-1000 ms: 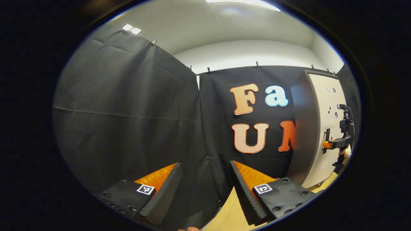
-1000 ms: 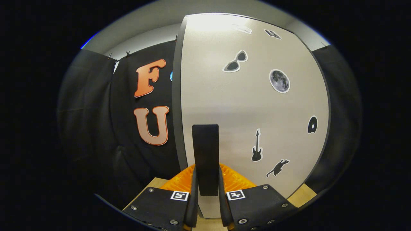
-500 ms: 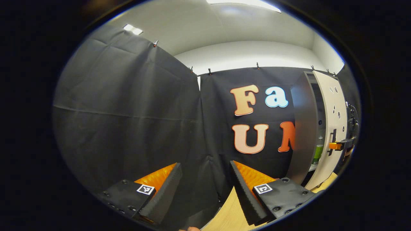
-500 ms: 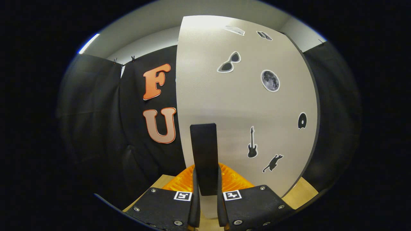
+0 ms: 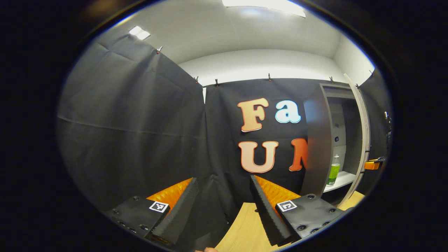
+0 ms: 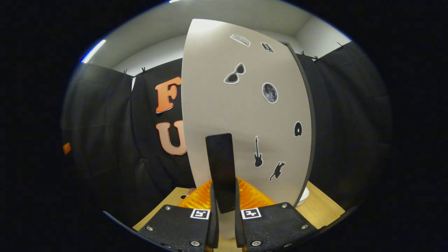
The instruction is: Open the cabinet door with the right hand, grasp the bottle in the cabinet with the left hand and place it on the coaster, then close the cabinet door with the right hand.
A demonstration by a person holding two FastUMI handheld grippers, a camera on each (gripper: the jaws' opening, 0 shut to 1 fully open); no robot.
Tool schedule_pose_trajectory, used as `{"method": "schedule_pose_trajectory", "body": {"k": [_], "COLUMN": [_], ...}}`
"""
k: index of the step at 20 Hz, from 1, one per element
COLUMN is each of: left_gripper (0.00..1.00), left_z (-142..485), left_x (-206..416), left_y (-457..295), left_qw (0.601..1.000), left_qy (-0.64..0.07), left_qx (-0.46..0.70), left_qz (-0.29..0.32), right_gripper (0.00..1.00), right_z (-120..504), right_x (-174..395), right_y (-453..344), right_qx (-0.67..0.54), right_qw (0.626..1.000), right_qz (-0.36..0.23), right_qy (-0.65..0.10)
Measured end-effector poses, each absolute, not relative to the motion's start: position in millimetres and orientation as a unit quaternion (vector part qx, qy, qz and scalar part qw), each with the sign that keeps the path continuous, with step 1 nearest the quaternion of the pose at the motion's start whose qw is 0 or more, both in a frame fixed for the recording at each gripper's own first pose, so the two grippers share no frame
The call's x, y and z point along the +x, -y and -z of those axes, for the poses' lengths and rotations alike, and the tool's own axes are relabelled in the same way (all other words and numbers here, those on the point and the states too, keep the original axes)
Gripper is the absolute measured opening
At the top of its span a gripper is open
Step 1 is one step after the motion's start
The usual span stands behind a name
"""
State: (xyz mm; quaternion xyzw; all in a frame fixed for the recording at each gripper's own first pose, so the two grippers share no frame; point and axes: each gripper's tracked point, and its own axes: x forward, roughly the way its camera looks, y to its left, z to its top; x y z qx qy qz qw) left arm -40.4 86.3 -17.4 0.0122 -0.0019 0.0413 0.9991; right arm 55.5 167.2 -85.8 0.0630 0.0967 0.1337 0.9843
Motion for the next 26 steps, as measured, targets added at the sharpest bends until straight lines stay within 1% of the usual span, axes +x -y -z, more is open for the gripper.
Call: {"method": "schedule_pose_trajectory", "body": {"k": [1,2,4,5,7,9,10,11,12,14,15,16,18,19,26], "left_gripper": [0.96,0.94,0.94,0.94,0.99,0.94,0.96,0.94,0.94,0.99,0.99,0.99,0.96,0.94,0.95], "left_z": [19.4,20.6,23.3,23.1,25.2,27.8,29.3,31.6,33.8,35.9,36.7,37.6,37.7,36.3,25.0], "left_x": [-36.9,-33.0,-24.0,-20.1,-11.5,-4.2,0.6,3.8,8.0,12.8,16.0,18.4,22.4,26.1,29.6], "left_y": [-80.1,-73.6,-60.8,-52.9,-32.5,-11.2,0.3,12.5,23.8,43.1,53.5,64.8,85.2,92.1,170.8], "left_qw": [0.999,1.000,1.000,1.000,1.000,0.999,0.999,0.998,0.997,0.996,0.995,0.994,0.992,0.992,0.988], "left_qy": [0.001,0.000,-0.002,-0.002,-0.001,-0.002,-0.005,-0.008,-0.010,-0.013,-0.014,-0.017,-0.022,-0.021,-0.013], "left_qx": [0.008,0.005,0.003,0.002,-0.005,-0.014,-0.017,-0.018,-0.018,-0.018,-0.022,-0.026,-0.031,-0.031,-0.017], "left_qz": [-0.033,-0.025,-0.012,-0.005,0.016,0.039,0.051,0.063,0.074,0.087,0.094,0.103,0.117,0.120,0.154], "right_gripper": [0.18,0.18,0.18,0.15,0.12,0.09,0.09,0.09,0.08,0.08,0.06,0.06,0.06,0.04,0.03], "right_z": [84.2,83.7,83.7,81.6,80.3,79.8,79.8,79.6,79.7,79.4,78.5,78.8,78.8,79.2,80.0], "right_x": [51.3,45.7,35.6,30.3,21.4,10.8,8.8,3.0,1.0,-3.2,-5.0,-6.1,-11.0,-11.2,-12.7], "right_y": [-160.0,-151.7,-135.0,-124.5,-107.0,-86.5,-79.5,-69.7,-63.9,-53.1,-44.6,-36.6,-14.5,-5.7,44.6], "right_qx": [0.064,0.066,0.065,0.064,0.056,0.054,0.055,0.056,0.056,0.047,0.045,0.047,0.049,0.047,0.031], "right_qw": [0.985,0.986,0.988,0.989,0.991,0.992,0.992,0.992,0.992,0.993,0.994,0.994,0.994,0.994,0.995], "right_qz": [-0.128,-0.121,-0.107,-0.097,-0.081,-0.066,-0.061,-0.058,-0.055,-0.047,-0.040,-0.033,-0.018,-0.012,-0.004], "right_qy": [-0.096,-0.095,-0.092,-0.091,-0.088,-0.089,-0.091,-0.093,-0.096,-0.095,-0.096,-0.096,-0.095,-0.095,-0.097]}}
